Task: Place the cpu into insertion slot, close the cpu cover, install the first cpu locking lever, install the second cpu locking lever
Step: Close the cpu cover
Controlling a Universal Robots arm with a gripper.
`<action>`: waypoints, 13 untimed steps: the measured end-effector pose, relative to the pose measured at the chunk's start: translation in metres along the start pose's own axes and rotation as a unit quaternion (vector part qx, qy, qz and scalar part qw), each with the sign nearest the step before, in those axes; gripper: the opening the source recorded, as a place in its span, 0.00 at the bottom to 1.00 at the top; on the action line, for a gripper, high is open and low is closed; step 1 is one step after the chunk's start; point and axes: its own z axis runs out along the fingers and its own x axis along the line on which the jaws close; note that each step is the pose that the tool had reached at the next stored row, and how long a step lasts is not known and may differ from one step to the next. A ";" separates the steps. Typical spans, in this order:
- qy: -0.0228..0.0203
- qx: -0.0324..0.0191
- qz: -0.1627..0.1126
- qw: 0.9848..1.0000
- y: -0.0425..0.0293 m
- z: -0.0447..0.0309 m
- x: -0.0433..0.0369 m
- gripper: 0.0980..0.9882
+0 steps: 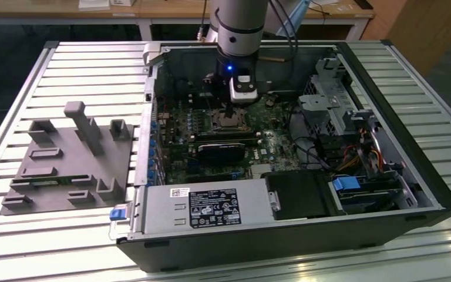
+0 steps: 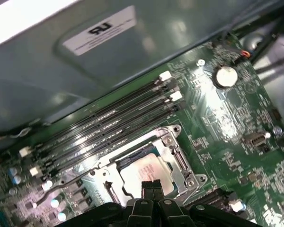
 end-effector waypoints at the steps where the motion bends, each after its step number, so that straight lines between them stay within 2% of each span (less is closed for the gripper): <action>1: 0.000 0.000 -0.008 1.000 0.0000 0.0001 0.0000 0.00; 7: -0.002 -0.001 -0.058 0.998 0.0000 0.0008 0.0000 0.00; 13: -0.001 -0.005 -0.103 0.995 -0.0001 0.0012 0.0000 0.00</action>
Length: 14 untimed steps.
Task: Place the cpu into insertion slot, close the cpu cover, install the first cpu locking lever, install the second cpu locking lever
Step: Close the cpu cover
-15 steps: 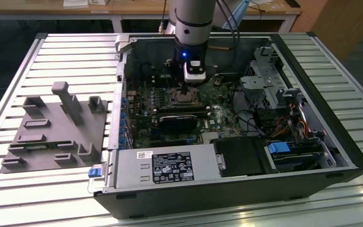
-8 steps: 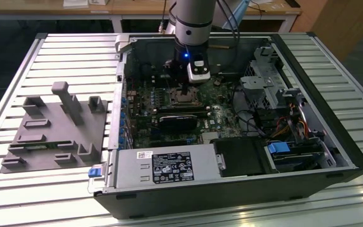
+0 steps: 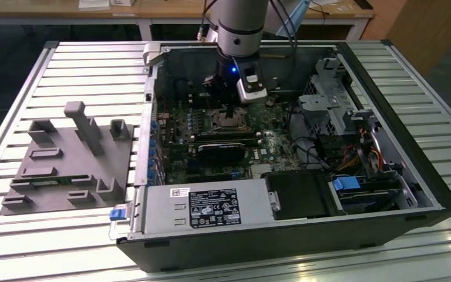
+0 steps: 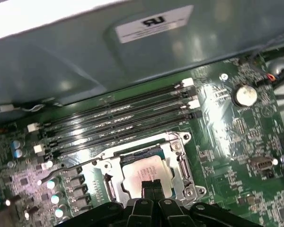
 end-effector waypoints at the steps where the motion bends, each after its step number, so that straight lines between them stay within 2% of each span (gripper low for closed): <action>1: 0.000 -0.001 -0.006 1.000 0.0000 0.0000 0.0000 0.00; 4: 0.000 -0.004 -0.025 1.000 0.0000 0.0001 0.0000 0.00; 8: -0.007 -0.008 -0.038 0.999 -0.0003 0.0002 0.0000 0.00; 13: -0.008 -0.008 -0.040 0.999 -0.0003 0.0002 0.0001 0.00; 14: -0.010 -0.009 -0.040 0.999 -0.0005 0.0002 0.0005 0.00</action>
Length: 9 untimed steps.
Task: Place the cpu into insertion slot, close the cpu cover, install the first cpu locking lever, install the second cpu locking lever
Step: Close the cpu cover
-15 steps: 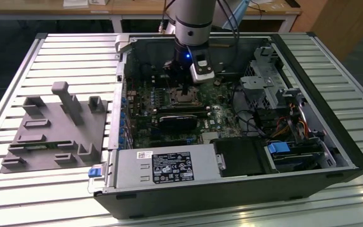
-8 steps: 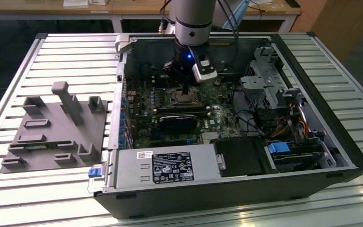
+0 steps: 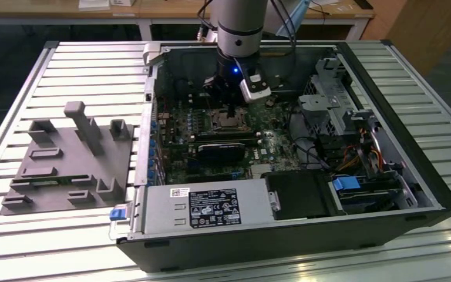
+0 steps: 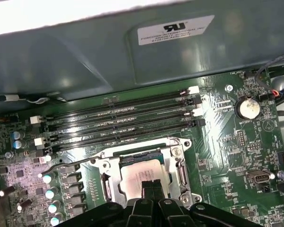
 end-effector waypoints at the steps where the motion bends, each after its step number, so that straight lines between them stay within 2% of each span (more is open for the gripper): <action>1: -0.002 -0.001 0.000 1.000 -0.0003 0.0000 0.0005 0.00; 4: -0.014 -0.003 -0.001 1.000 -0.0017 0.0006 0.0039 0.00; 5: -0.017 -0.004 -0.001 1.000 -0.0021 0.0007 0.0056 0.00; 9: -0.018 -0.004 0.000 1.000 -0.0034 0.0012 0.0113 0.00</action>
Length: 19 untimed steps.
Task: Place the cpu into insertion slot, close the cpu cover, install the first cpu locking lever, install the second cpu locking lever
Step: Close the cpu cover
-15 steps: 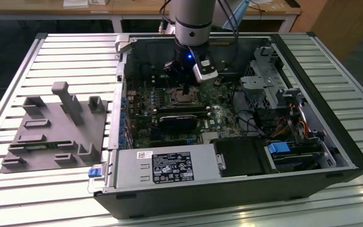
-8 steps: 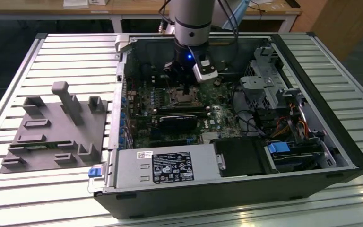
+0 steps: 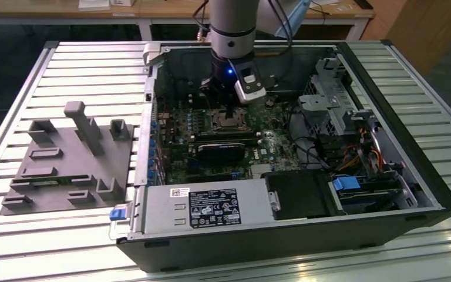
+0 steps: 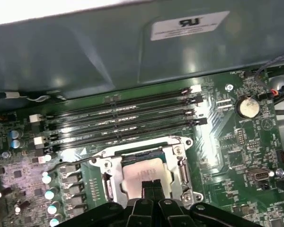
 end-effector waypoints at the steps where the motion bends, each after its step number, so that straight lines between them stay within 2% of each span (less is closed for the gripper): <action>1: 0.000 0.000 0.000 1.000 -0.0004 0.0001 0.0020 0.00; 8: 0.000 0.000 0.001 1.000 -0.0035 0.0022 0.0162 0.00; 19: 0.000 0.000 0.002 1.000 -0.0060 0.0098 0.0266 0.00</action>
